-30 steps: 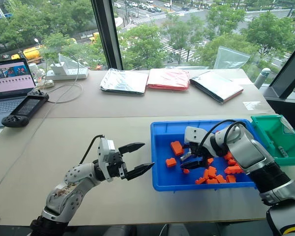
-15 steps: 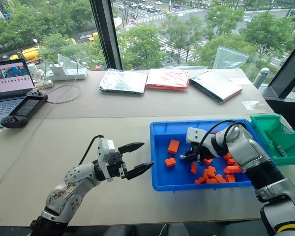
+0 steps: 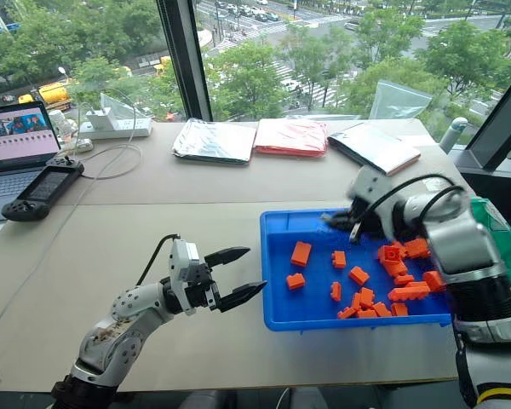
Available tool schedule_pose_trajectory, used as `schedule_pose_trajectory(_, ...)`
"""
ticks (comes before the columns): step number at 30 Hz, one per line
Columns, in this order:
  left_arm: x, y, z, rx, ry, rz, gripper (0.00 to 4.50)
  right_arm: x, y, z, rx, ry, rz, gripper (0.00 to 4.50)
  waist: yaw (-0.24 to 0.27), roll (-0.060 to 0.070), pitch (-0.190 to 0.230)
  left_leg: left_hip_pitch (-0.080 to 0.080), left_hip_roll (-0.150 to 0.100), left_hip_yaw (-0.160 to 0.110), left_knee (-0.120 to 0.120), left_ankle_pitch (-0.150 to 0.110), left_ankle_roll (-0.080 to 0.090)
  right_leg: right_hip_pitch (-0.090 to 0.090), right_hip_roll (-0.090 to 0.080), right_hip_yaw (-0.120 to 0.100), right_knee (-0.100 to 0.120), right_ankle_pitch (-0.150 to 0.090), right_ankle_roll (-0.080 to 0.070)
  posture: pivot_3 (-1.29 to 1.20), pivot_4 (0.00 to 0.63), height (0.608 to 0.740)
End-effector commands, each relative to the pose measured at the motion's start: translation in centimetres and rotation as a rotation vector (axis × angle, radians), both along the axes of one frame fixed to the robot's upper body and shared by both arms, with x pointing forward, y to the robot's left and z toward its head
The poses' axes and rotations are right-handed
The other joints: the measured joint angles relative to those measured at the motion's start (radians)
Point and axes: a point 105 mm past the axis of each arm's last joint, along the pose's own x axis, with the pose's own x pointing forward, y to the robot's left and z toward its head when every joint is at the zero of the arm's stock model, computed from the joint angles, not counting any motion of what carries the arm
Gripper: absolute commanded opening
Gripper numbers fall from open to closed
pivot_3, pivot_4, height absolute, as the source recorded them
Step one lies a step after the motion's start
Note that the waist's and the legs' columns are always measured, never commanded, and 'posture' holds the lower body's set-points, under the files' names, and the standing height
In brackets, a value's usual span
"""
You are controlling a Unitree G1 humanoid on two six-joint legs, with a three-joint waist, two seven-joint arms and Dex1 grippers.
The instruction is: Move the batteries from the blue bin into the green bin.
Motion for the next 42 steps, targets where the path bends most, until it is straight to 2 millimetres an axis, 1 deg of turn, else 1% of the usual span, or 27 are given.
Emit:
schedule_pose_trajectory(1, -0.4, 0.0, 1.0, -0.014, -0.043, -0.011, 4.50, 0.3, -8.6, 4.2, 0.141, -0.209, -0.503, 0.24, 0.006, 0.000, 0.000, 0.000, 0.000, 0.000, 0.000, 0.000, 0.000, 0.000, 0.000, 0.000, 0.000, 0.000, 0.000, 0.00, 0.150, 0.740)
schedule_pose_trajectory(2, -0.4, 0.0, 1.0, -0.014, -0.043, -0.011, 4.50, -0.1, -11.1, 4.4, 0.172, -0.242, -0.651, 0.24, 0.009, 0.000, 0.000, 0.000, 0.000, 0.000, -0.001, 0.000, 0.000, 0.000, 0.000, -0.001, 0.000, 0.000, 0.000, 0.00, 0.150, 0.740)
schedule_pose_trajectory(4, -0.5, 0.0, 0.9, -0.014, -0.042, -0.014, 4.50, -1.8, -15.5, 4.0, 0.248, -0.292, -0.923, 0.24, 0.015, 0.000, 0.000, -0.001, -0.001, 0.000, -0.001, 0.000, 0.000, 0.000, -0.001, -0.001, -0.001, 0.000, 0.000, 0.00, 0.150, 0.740)
schedule_pose_trajectory(5, -0.5, 0.0, 0.9, -0.014, -0.042, -0.015, 4.50, -2.5, -16.8, 3.7, 0.270, -0.305, -1.006, 0.24, 0.017, 0.000, 0.000, -0.002, -0.001, 0.000, -0.001, 0.000, 0.000, -0.001, -0.001, -0.001, -0.001, 0.000, 0.000, 0.00, 0.150, 0.740)
schedule_pose_trajectory(6, -0.5, 0.0, 1.0, -0.014, -0.042, -0.017, 4.50, -3.1, -17.5, 2.9, 0.287, -0.295, -1.053, 0.24, 0.018, 0.000, 0.000, -0.002, -0.001, 0.000, -0.001, 0.000, 0.000, -0.001, -0.002, -0.001, -0.001, 0.000, 0.000, 0.00, 0.150, 0.740)
schedule_pose_trajectory(8, -0.4, -0.1, 1.0, -0.012, -0.043, -0.019, 4.50, -3.6, -17.5, 1.6, 0.293, -0.275, -1.084, 0.24, 0.016, 0.001, 0.000, -0.004, -0.001, 0.001, -0.001, 0.000, 0.000, -0.003, -0.002, 0.000, 0.000, 0.000, 0.000, 0.00, 0.150, 0.740)
schedule_pose_trajectory(11, -0.4, -0.1, 1.0, -0.011, -0.044, -0.021, 4.50, -4.1, -17.5, 0.8, 0.288, -0.271, -1.120, 0.24, -0.001, 0.002, -0.001, -0.004, -0.001, 0.002, -0.001, 0.000, 0.000, -0.003, -0.001, 0.001, 0.000, 0.000, 0.000, 0.00, 0.150, 0.740)
schedule_pose_trajectory(14, -0.4, -0.1, 1.0, -0.009, -0.043, -0.026, 4.50, -4.2, -17.1, -0.8, 0.300, -0.226, -1.135, 0.24, -0.011, 0.004, -0.001, -0.003, -0.001, 0.003, -0.001, 0.001, 0.001, -0.003, -0.001, 0.003, 0.001, 0.000, 0.000, 0.00, 0.150, 0.740)
schedule_pose_trajectory(16, -0.3, -0.1, 1.0, -0.008, -0.044, -0.026, 4.50, -4.3, -17.0, -1.1, 0.313, -0.219, -1.141, 1.24, -0.011, 0.004, -0.001, -0.001, -0.001, 0.003, -0.001, 0.001, 0.002, -0.001, 0.000, 0.002, 0.002, 0.000, 0.000, 0.00, 0.150, 0.740)
schedule_pose_trajectory(17, -0.3, -0.1, 1.0, -0.007, -0.044, -0.026, 4.50, -4.4, -17.0, -1.1, 0.312, -0.221, -1.145, 1.42, -0.011, 0.004, -0.001, 0.000, 0.000, 0.003, -0.001, 0.001, 0.002, 0.000, 0.000, 0.002, 0.001, 0.000, 0.000, 0.00, 0.150, 0.740)
schedule_pose_trajectory(18, -0.3, -0.1, 1.0, -0.007, -0.045, -0.026, 4.50, -4.5, -17.1, -1.1, 0.316, -0.226, -1.151, 1.85, -0.010, 0.004, -0.001, 0.000, 0.000, 0.003, -0.001, 0.001, 0.002, 0.001, 0.000, 0.002, 0.001, 0.000, 0.000, 0.00, 0.150, 0.740)
schedule_pose_trajectory(21, -0.3, -0.1, 1.0, -0.007, -0.046, -0.028, 4.50, -4.7, -17.2, -0.6, 0.312, -0.251, -1.151, 2.82, -0.008, 0.004, -0.001, 0.000, -0.001, 0.003, -0.001, 0.001, 0.002, 0.001, 0.000, 0.002, 0.001, 0.000, 0.000, 0.00, 0.150, 0.740)
schedule_pose_trajectory(24, -0.3, -0.1, 1.0, -0.009, -0.047, -0.029, 4.50, -4.9, -17.2, 0.7, 0.320, -0.311, -1.143, 3.84, -0.007, 0.004, -0.001, 0.000, -0.001, 0.003, -0.001, 0.001, 0.002, 0.001, 0.000, 0.002, 0.001, 0.000, 0.000, 0.00, 0.150, 0.740)
schedule_pose_trajectory(26, -0.2, -0.1, 1.1, -0.012, -0.049, -0.029, 4.50, -4.7, -16.7, 2.1, 0.333, -0.362, -1.099, 4.48, -0.007, 0.004, -0.001, 0.000, -0.001, 0.003, -0.001, 0.001, 0.002, 0.001, 0.000, 0.002, 0.001, 0.000, 0.000, 0.00, 0.150, 0.740)
schedule_pose_trajectory(27, -0.2, -0.1, 1.1, -0.013, -0.049, -0.028, 4.50, -4.6, -16.4, 2.8, 0.343, -0.384, -1.072, 4.48, -0.007, 0.004, -0.001, 0.000, -0.001, 0.003, -0.001, 0.001, 0.002, 0.000, 0.000, 0.002, 0.001, 0.000, 0.000, 0.00, 0.150, 0.740)
schedule_pose_trajectory(29, -0.1, -0.1, 1.1, -0.014, -0.051, -0.028, 4.50, -4.0, -15.1, 4.0, 0.371, -0.416, -0.964, 4.48, -0.008, 0.004, -0.001, 0.000, -0.001, 0.003, -0.001, 0.001, 0.002, 0.000, 0.000, 0.002, 0.001, 0.000, 0.000, 0.00, 0.150, 0.740)
schedule_pose_trajectory(30, -0.1, -0.1, 1.1, -0.015, -0.051, -0.028, 4.50, -3.5, -13.8, 4.3, 0.387, -0.408, -0.877, 4.48, -0.009, 0.004, -0.001, 0.000, 0.000, 0.003, -0.001, 0.001, 0.002, 0.001, 0.000, 0.002, 0.001, 0.000, 0.000, 0.00, 0.150, 0.740)
schedule_pose_trajectory(31, 0.0, -0.1, 1.2, -0.017, -0.051, -0.027, 4.50, -3.0, -11.5, 4.5, 0.352, -0.385, -0.735, 4.48, -0.010, 0.004, -0.001, 0.000, 0.000, 0.003, -0.001, 0.001, 0.002, 0.000, 0.000, 0.002, 0.001, 0.000, 0.000, 0.00, 0.150, 0.740)
schedule_pose_trajectory(32, 0.1, -0.1, 1.2, -0.019, -0.051, -0.025, 4.50, -2.8, -8.6, 4.2, 0.317, -0.341, -0.569, 4.48, -0.011, 0.004, -0.001, 0.000, 0.000, 0.003, -0.001, 0.001, 0.002, 0.001, 0.000, 0.002, 0.001, 0.000, 0.000, 0.00, 0.150, 0.740)
schedule_pose_trajectory(33, 0.2, 0.0, 1.3, -0.020, -0.051, -0.024, 4.50, -2.8, -6.6, 3.8, 0.291, -0.306, -0.460, 4.48, -0.011, 0.004, -0.001, 0.000, 0.000, 0.003, -0.001, 0.001, 0.002, 0.001, 0.000, 0.002, 0.000, 0.000, 0.000, 0.00, 0.150, 0.740)
schedule_pose_trajectory(34, 0.3, 0.0, 1.4, -0.023, -0.052, -0.021, 4.50, -3.3, -3.9, 3.1, 0.274, -0.252, -0.309, 4.48, -0.012, 0.004, -0.001, 0.000, 0.000, 0.002, -0.002, 0.001, 0.002, 0.001, 0.001, 0.002, 0.000, 0.000, 0.000, 0.00, 0.150, 0.740)
schedule_pose_trajectory(35, 0.5, 0.1, 1.5, -0.024, -0.055, -0.017, 4.50, -4.1, -1.7, 2.5, 0.258, -0.209, -0.187, 4.48, -0.012, 0.004, -0.001, 0.001, 0.001, 0.002, -0.002, 0.001, 0.002, 0.001, 0.001, 0.002, 0.000, 0.000, 0.000, 0.00, 0.150, 0.740)
schedule_pose_trajectory(37, 0.7, 0.2, 1.6, -0.026, -0.060, -0.011, 4.50, -6.0, 1.5, 0.8, 0.241, -0.096, 0.006, 4.48, -0.008, 0.004, -0.001, 0.000, 0.001, 0.001, -0.001, 0.001, 0.002, 0.001, 0.002, 0.000, 0.000, 0.000, 0.000, 0.00, 0.150, 0.740)
schedule_pose_trajectory(38, 0.7, 0.2, 1.8, -0.027, -0.063, -0.009, 4.50, -7.4, 2.9, -0.4, 0.211, -0.031, 0.110, 4.48, -0.003, 0.004, -0.001, 0.000, 0.001, 0.001, -0.002, 0.001, 0.002, 0.001, 0.002, 0.000, -0.001, 0.000, 0.000, 0.00, 0.150, 0.740)
schedule_pose_trajectory(40, 0.8, 0.3, 2.0, -0.030, -0.065, -0.004, 4.50, -9.9, 4.5, -2.2, 0.172, 0.066, 0.259, 4.48, 0.006, 0.003, -0.001, -0.002, 0.000, -0.001, -0.001, 0.001, 0.002, 0.002, 0.001, -0.001, -0.001, 0.000, 0.000, 0.00, 0.150, 0.740)
schedule_pose_trajectory(42, 1.1, 0.8, 2.2, -0.041, -0.055, 0.028, 4.50, -11.9, 5.2, -2.9, 0.200, 0.119, 0.355, 4.48, 0.012, 0.003, -0.001, -0.003, 0.000, -0.001, 0.000, 0.001, 0.002, 0.001, 0.000, -0.001, -0.002, 0.000, 0.001, 0.00, 0.150, 0.740)
